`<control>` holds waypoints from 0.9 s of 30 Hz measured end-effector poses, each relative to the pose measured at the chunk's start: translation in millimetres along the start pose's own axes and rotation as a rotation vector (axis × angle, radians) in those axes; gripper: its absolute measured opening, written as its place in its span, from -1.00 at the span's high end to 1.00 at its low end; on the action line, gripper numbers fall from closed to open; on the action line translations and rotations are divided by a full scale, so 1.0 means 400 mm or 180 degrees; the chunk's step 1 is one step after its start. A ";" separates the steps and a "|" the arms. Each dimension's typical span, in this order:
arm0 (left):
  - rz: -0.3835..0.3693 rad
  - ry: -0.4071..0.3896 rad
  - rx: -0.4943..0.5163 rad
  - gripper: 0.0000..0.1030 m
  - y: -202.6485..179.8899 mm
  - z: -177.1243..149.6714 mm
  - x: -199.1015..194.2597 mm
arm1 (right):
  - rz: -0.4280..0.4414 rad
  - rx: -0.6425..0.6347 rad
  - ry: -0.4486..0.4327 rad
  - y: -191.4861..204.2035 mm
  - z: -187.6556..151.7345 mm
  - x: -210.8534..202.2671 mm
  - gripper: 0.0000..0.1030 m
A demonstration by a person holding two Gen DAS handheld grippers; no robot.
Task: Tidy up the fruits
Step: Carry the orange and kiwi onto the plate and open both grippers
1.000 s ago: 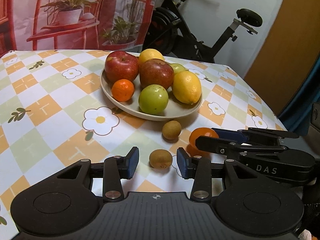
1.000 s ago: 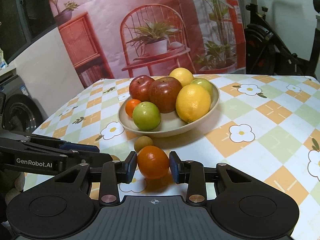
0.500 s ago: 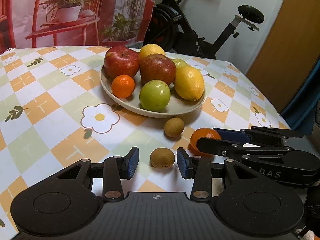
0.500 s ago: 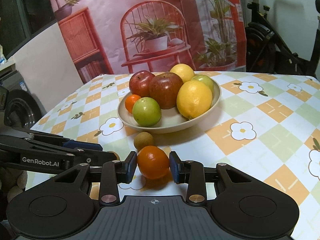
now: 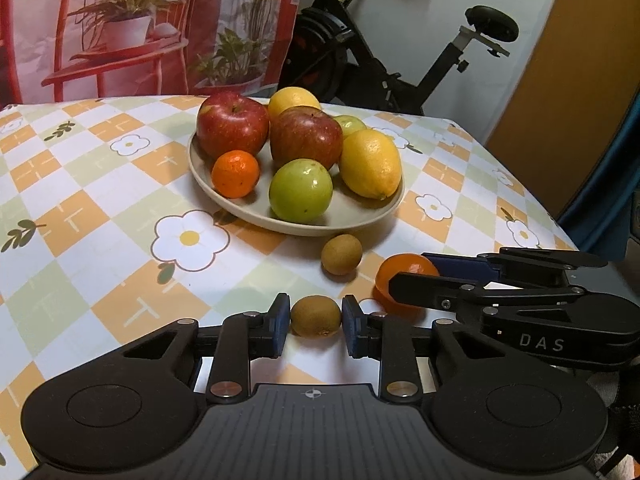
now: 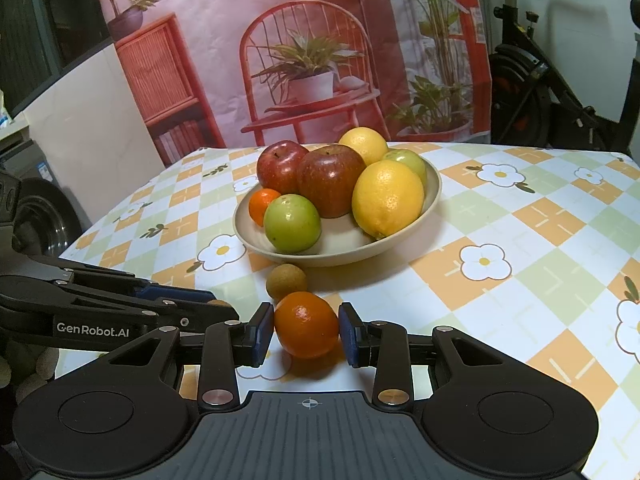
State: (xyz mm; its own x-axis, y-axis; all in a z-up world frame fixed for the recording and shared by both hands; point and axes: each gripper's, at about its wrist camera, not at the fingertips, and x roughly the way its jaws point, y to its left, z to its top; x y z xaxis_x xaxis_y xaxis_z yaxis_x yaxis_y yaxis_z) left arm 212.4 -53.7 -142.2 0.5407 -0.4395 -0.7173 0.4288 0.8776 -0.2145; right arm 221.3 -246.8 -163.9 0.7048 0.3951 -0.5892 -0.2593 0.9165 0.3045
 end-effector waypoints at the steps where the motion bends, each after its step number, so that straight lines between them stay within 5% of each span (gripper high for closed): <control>1: -0.0002 -0.0015 -0.0009 0.43 0.002 0.001 -0.003 | -0.0002 -0.0001 -0.0004 -0.001 0.000 0.000 0.37; 14: 0.0221 -0.0423 -0.0045 0.43 0.030 0.108 -0.020 | -0.0203 -0.0135 -0.0288 -0.009 0.069 0.008 0.37; 27: 0.0366 -0.0344 -0.0065 0.42 0.059 0.159 0.041 | -0.0359 -0.0403 -0.0287 0.022 0.101 0.083 0.37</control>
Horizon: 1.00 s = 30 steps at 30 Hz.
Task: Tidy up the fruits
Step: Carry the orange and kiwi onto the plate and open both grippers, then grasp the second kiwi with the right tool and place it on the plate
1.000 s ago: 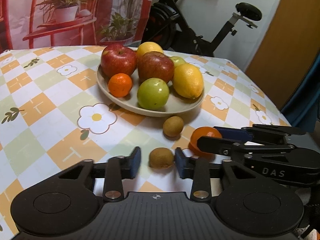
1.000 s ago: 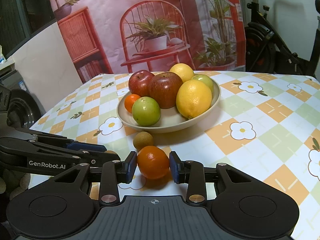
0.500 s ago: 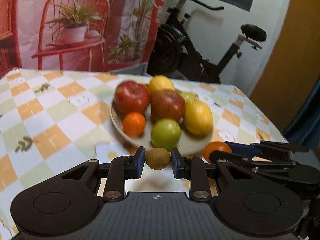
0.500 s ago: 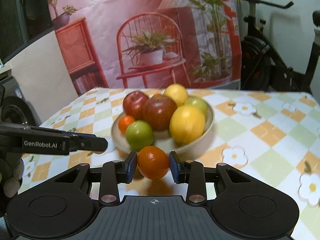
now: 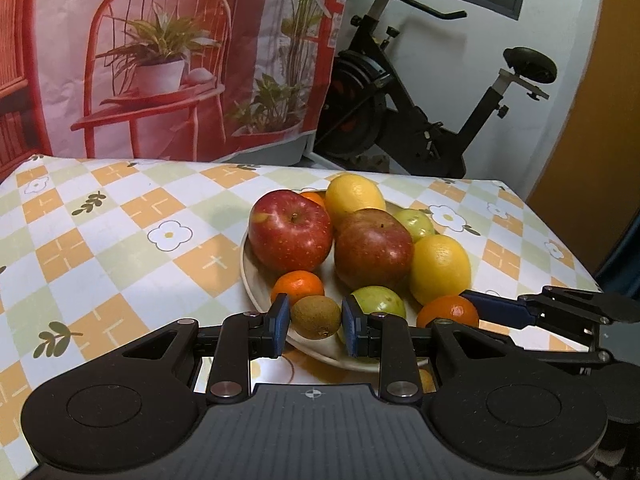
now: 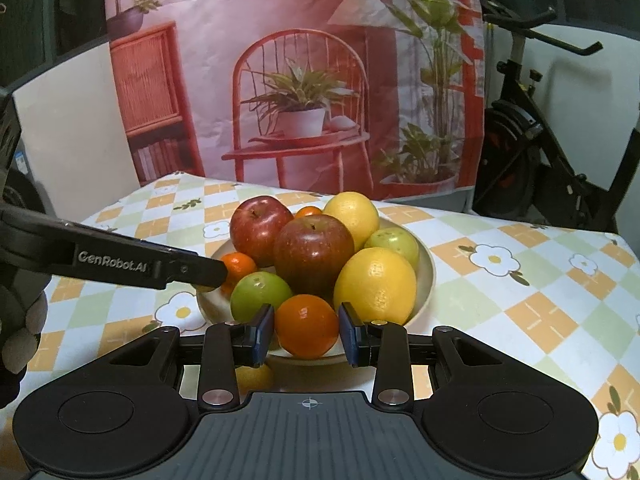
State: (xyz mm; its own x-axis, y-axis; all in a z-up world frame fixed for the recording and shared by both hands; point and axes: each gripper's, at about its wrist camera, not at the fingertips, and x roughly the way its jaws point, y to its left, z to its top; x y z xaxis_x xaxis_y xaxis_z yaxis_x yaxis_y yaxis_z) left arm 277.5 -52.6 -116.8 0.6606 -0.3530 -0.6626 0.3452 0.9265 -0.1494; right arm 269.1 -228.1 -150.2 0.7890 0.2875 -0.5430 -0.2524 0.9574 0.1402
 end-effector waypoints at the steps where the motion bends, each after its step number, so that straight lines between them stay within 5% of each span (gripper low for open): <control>1: -0.0001 0.0016 -0.0022 0.42 0.004 0.002 0.005 | -0.0016 -0.0012 0.0004 0.001 0.000 0.004 0.36; 16: 0.0100 -0.0045 -0.0074 0.29 0.048 0.008 -0.028 | 0.0035 0.0295 0.0002 -0.005 -0.016 -0.031 0.29; 30: 0.0105 -0.0066 -0.0054 0.29 0.073 -0.012 -0.051 | 0.0067 -0.0014 0.0288 0.096 -0.039 -0.007 0.33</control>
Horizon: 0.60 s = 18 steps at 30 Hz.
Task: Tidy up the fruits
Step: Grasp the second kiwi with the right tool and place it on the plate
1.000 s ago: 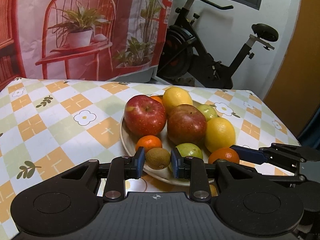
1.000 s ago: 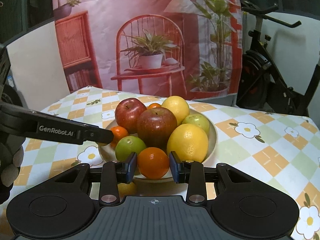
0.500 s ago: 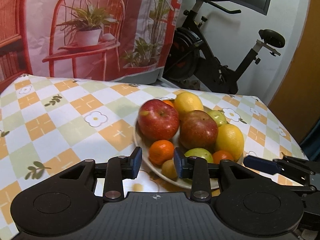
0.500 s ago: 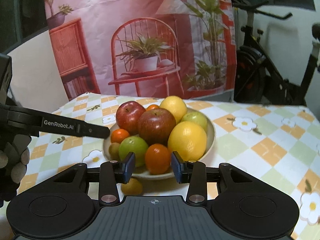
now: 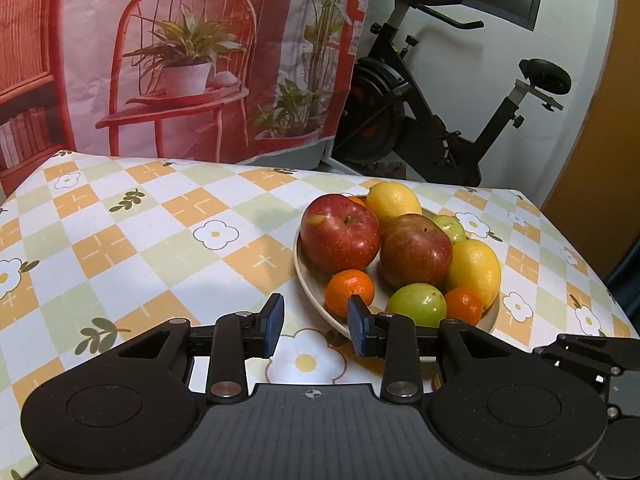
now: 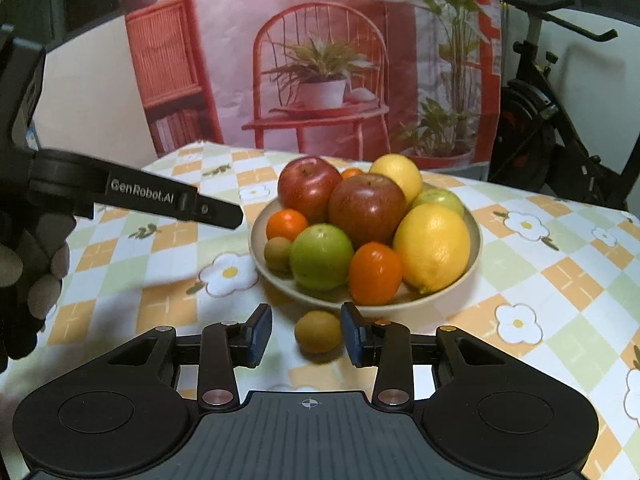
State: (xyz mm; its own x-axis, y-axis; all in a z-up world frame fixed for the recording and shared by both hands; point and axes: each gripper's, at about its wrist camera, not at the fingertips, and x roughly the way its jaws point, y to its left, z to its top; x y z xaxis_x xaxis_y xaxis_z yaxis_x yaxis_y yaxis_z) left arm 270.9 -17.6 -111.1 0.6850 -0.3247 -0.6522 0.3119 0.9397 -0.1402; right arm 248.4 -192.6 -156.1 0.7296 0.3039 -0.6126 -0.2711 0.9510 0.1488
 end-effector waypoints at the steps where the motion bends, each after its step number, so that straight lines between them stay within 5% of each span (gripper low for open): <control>1: -0.0006 0.0000 0.0004 0.29 0.001 -0.002 0.000 | -0.0003 0.0004 0.0021 0.001 -0.003 0.002 0.33; 9: -0.0036 0.0009 -0.0007 0.29 0.006 -0.009 0.002 | -0.0106 0.0053 0.0250 -0.012 -0.007 0.038 0.51; 18: -0.0041 -0.0040 -0.0067 0.29 0.014 -0.007 -0.001 | -0.0081 0.0007 -0.0192 -0.010 0.034 -0.022 0.51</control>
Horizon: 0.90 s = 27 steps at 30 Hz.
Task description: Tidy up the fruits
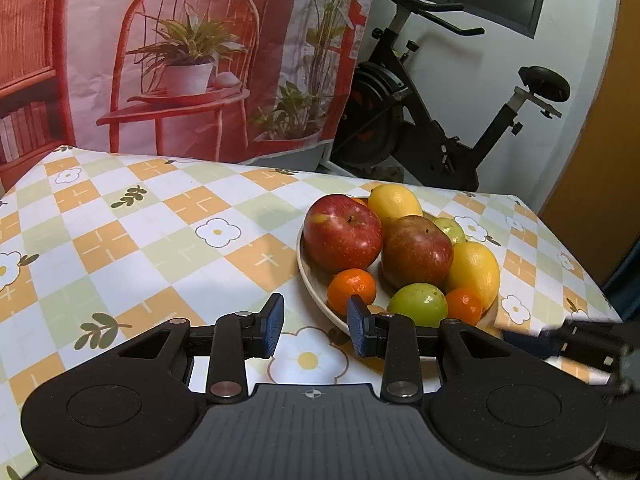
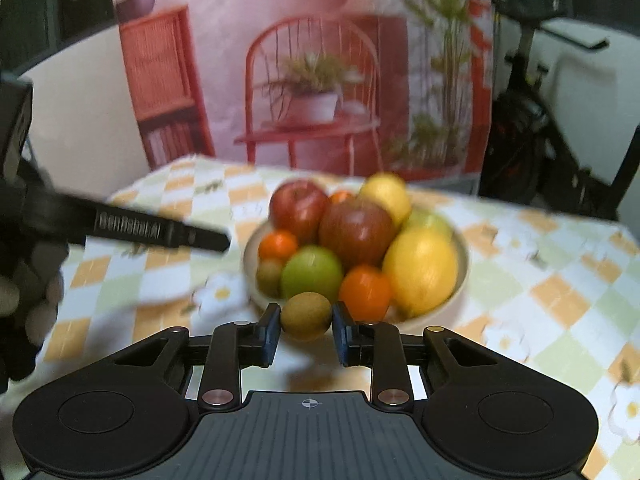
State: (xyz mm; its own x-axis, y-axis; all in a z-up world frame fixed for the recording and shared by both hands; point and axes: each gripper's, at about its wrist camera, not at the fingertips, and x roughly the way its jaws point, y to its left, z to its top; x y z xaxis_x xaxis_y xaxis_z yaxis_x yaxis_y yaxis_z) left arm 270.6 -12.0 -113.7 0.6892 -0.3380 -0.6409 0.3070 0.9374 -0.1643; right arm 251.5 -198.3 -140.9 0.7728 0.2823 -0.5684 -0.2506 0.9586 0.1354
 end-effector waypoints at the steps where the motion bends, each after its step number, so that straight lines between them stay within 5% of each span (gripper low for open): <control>1: 0.0000 -0.0007 -0.0001 0.29 0.000 0.000 -0.001 | -0.0010 0.0014 -0.0042 -0.005 0.012 -0.002 0.51; 8: 0.0005 -0.0030 -0.0009 0.29 -0.003 0.004 -0.006 | -0.0274 -0.0204 -0.0082 -0.017 0.070 0.053 0.50; 16: 0.0000 -0.0067 0.0016 0.28 -0.006 0.009 -0.021 | -0.0369 -0.0217 -0.0124 -0.018 0.067 0.056 0.18; 23: 0.0004 -0.0147 0.0046 0.06 -0.019 0.018 -0.058 | -0.0425 -0.0013 -0.0230 -0.032 0.067 -0.014 -0.12; 27: -0.0007 -0.0187 0.0062 -0.42 -0.025 0.029 -0.108 | -0.0472 0.0166 -0.0324 -0.033 0.078 -0.080 -0.49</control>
State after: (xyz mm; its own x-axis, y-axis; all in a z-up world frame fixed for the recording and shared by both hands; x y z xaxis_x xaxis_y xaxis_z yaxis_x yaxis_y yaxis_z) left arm 245.6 -7.8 -75.7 0.7257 -0.3448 -0.5954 0.3208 0.9351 -0.1505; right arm 248.3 -219.0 -99.0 0.8547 0.1377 -0.5006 -0.1012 0.9899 0.0996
